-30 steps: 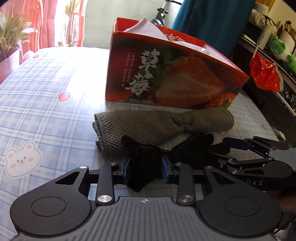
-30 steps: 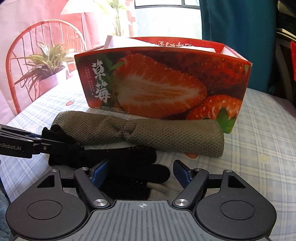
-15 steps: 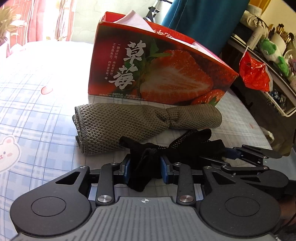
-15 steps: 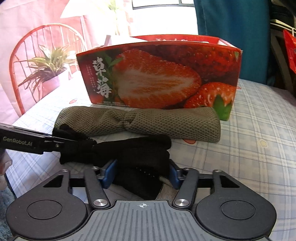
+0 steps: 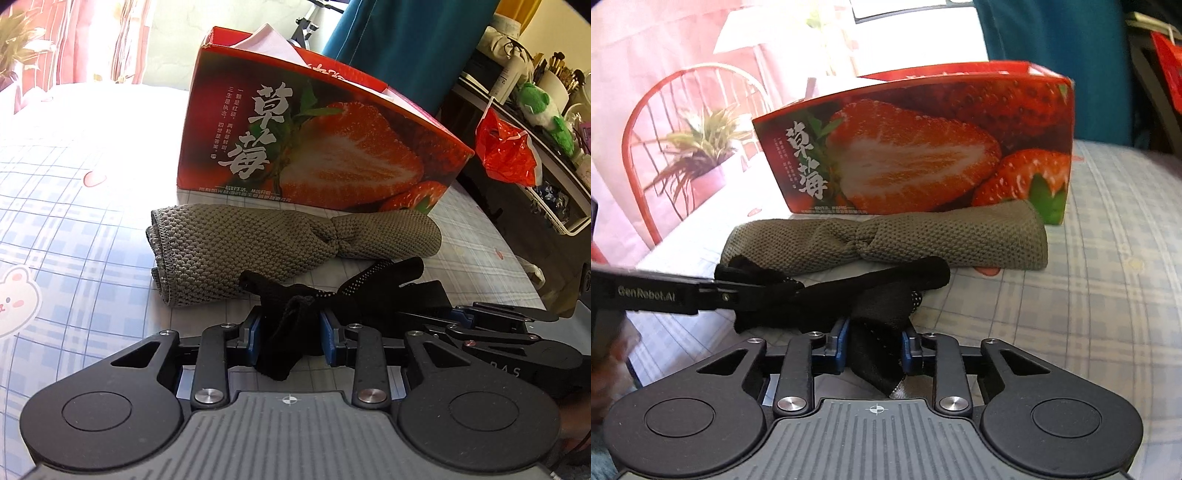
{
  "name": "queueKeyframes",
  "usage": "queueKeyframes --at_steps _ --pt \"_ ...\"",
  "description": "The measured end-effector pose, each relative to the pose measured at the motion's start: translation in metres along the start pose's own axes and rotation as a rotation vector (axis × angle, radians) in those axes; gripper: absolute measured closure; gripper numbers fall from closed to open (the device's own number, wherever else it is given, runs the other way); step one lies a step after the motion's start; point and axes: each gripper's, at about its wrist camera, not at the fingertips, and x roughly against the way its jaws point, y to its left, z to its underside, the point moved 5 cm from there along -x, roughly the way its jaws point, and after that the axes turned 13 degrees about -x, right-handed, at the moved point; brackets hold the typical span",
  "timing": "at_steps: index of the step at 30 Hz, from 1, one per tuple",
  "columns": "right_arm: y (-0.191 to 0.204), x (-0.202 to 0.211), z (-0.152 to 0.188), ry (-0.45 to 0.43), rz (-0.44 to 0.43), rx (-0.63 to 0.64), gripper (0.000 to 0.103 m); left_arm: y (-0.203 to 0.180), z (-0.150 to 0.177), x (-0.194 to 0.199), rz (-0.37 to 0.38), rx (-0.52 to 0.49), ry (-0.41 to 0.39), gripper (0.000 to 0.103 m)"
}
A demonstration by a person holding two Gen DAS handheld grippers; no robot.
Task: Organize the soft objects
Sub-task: 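Lift the black glove into the red box and lower it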
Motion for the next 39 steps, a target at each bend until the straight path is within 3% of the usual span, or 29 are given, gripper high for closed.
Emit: queueKeyframes --at_steps 7,14,20,30,35,39 --pt "0.002 0.003 0.002 0.005 -0.007 -0.011 0.081 0.000 0.000 0.000 -0.006 0.002 0.003 0.069" --pt "0.008 0.014 -0.006 -0.030 -0.031 -0.009 0.082 0.005 -0.008 0.004 0.017 0.009 0.010 0.078" --pt "0.015 0.032 -0.028 -0.113 -0.051 0.006 0.082 0.001 -0.043 0.029 0.041 -0.031 -0.075 0.079" --pt "0.036 0.063 -0.115 -0.271 -0.069 0.087 0.082 -0.001 -0.137 0.056 0.040 -0.122 -0.208 0.079" --pt "0.040 0.056 -0.170 -0.272 -0.047 0.119 0.082 0.006 -0.182 0.043 0.044 -0.105 -0.218 0.079" --pt "0.034 0.035 -0.205 -0.239 -0.009 0.113 0.082 0.014 -0.204 0.020 0.046 -0.077 -0.176 0.079"
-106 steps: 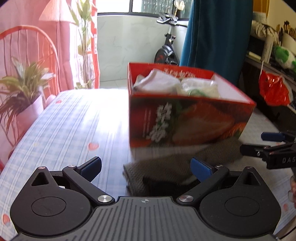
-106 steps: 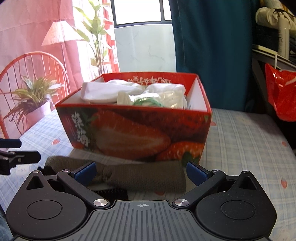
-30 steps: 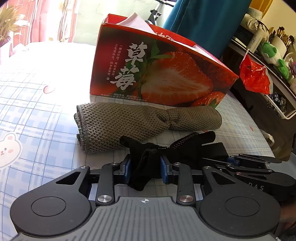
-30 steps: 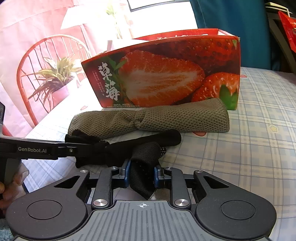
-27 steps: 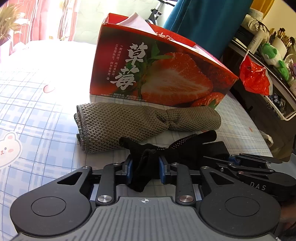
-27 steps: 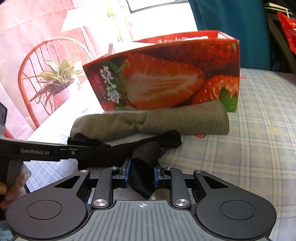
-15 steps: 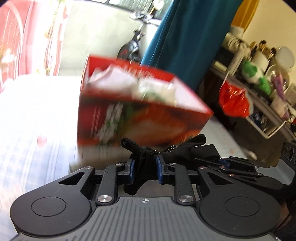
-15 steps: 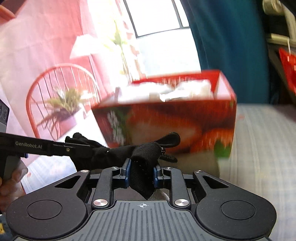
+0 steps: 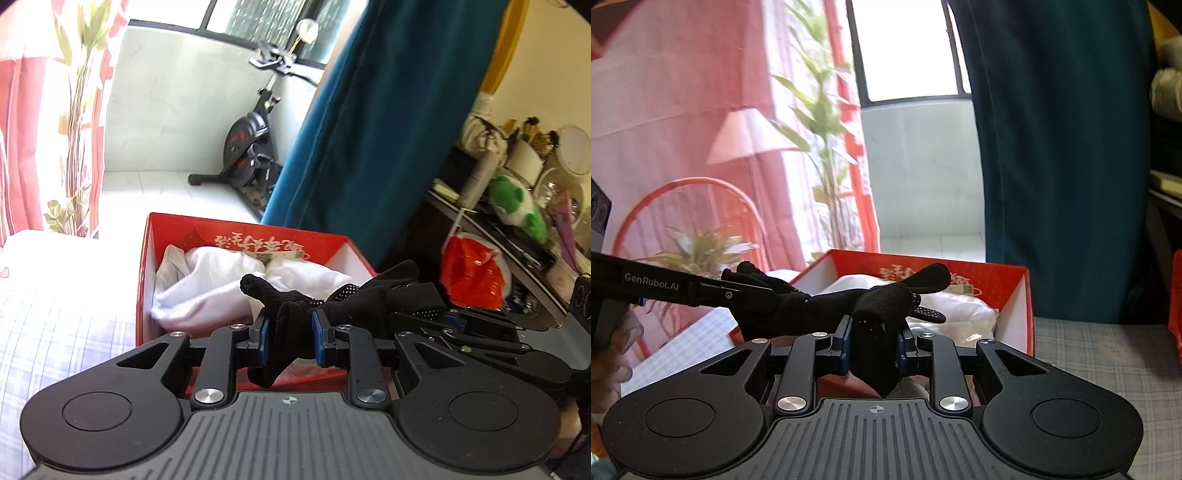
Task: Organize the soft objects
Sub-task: 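Lift the black glove into the red box and lower it, then open the left gripper and withdraw it from the box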
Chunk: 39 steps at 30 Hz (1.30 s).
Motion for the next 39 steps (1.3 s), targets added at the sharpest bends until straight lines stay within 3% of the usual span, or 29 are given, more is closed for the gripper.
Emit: queueKeyframes --at_steps 5,13,22,31,36,37,39 --pt "-0.014 -0.039 -0.007 0.084 0.054 -0.033 0.082 0.014 -0.001 -0.037 -0.016 0.019 0.103 0.079" --pt "-0.030 -0.086 0.017 0.256 0.120 -0.120 0.082 0.024 0.015 -0.079 -0.048 -0.012 0.259 0.079" --pt "-0.041 -0.116 0.037 0.415 0.194 -0.182 0.082 0.031 0.025 -0.104 -0.049 -0.040 0.342 0.078" --pt "-0.047 -0.132 0.041 0.460 0.225 -0.239 0.082 0.033 0.024 -0.110 -0.055 -0.049 0.361 0.078" --pt "-0.049 -0.129 0.040 0.438 0.228 -0.274 0.080 0.029 0.023 -0.106 -0.067 -0.067 0.340 0.075" --pt "-0.048 -0.125 0.040 0.420 0.233 -0.264 0.076 0.028 0.023 -0.103 -0.070 -0.073 0.332 0.074" --pt "-0.046 -0.119 0.039 0.395 0.236 -0.229 0.074 0.027 0.024 -0.098 -0.079 -0.074 0.317 0.058"
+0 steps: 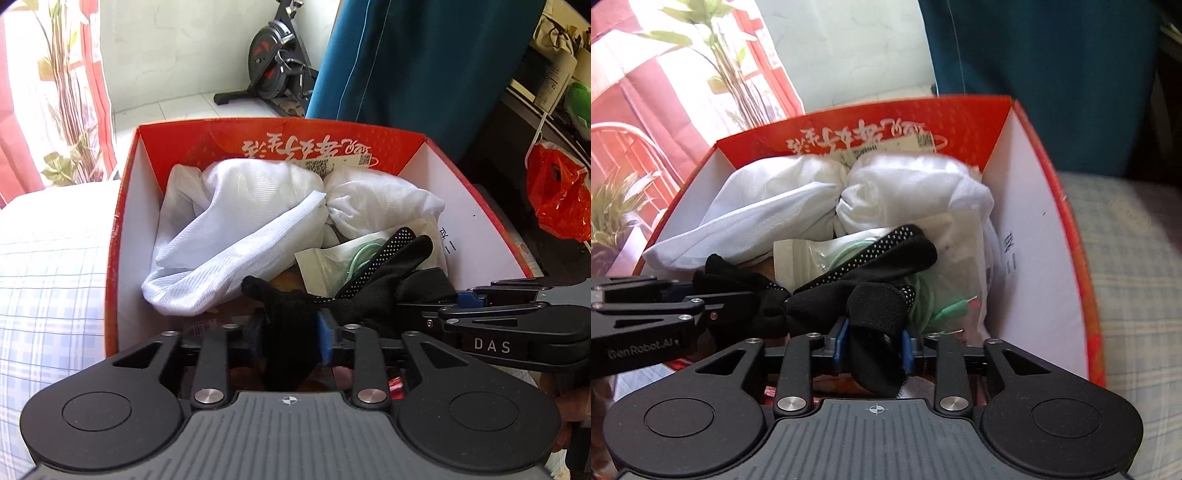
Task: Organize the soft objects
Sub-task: 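Open the left gripper and withdraw it from the box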
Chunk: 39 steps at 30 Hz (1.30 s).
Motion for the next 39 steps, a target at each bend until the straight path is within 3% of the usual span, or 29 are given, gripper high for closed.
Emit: queueKeyframes --at_steps 2,5,7,12,18,25,31,39 --pt "0.000 0.007 0.001 -0.027 0.011 0.038 0.070 -0.001 0.002 0.007 -0.002 0.005 -0.029 0.047" --pt "-0.001 0.019 -0.002 -0.073 0.010 0.077 0.065 -0.006 0.004 0.020 -0.011 -0.012 -0.068 0.042" --pt "-0.002 0.028 -0.005 -0.104 0.018 0.099 0.048 -0.009 0.003 0.029 -0.032 -0.027 -0.095 0.036" --pt "-0.003 0.052 -0.007 -0.180 0.018 0.157 0.028 -0.014 -0.001 0.055 -0.075 -0.056 -0.174 0.017" --pt "-0.007 0.081 -0.003 -0.249 -0.015 0.179 0.001 -0.015 0.006 0.085 -0.133 -0.057 -0.242 0.003" --pt "-0.018 0.111 0.007 -0.340 -0.071 0.117 0.000 -0.021 0.022 0.119 -0.179 -0.064 -0.304 0.000" --pt "-0.024 0.124 0.024 -0.427 -0.069 0.142 0.000 -0.021 0.043 0.133 -0.221 -0.056 -0.326 0.000" --pt "-0.030 0.126 0.059 -0.447 -0.077 0.206 0.000 -0.021 0.081 0.131 -0.247 -0.022 -0.309 0.000"
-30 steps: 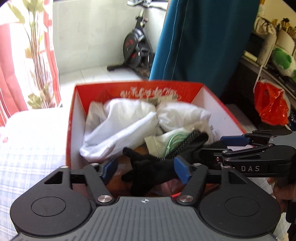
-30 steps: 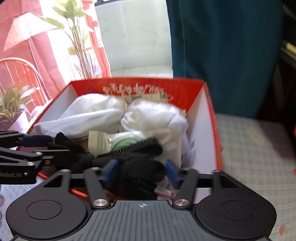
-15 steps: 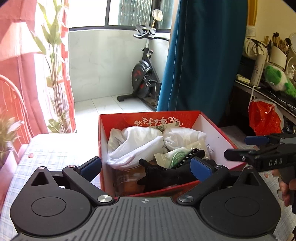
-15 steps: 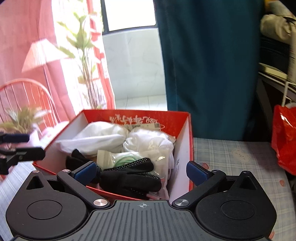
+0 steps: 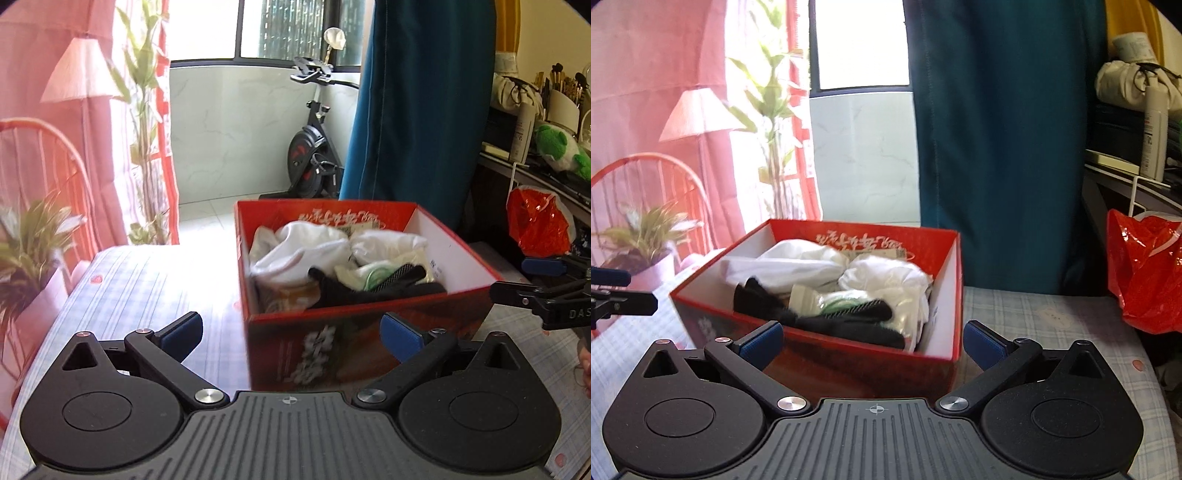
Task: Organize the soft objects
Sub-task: 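Open the left gripper and withdraw it from the box, then grasp the grey knit towel with the left gripper while the right gripper grasps its other end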
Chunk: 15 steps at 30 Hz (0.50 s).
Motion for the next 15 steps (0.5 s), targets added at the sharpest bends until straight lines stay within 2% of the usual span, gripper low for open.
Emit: queueKeyframes --at_steps 7,15 --pt "0.003 0.002 0.029 0.033 -0.025 0.007 0.000 0.002 0.033 0.000 -0.006 0.048 0.048 0.000" --pt "-0.013 -0.015 0.069 0.143 -0.003 -0.048 0.001 -0.001 0.079 -0.015 0.020 0.099 0.162 0.003"
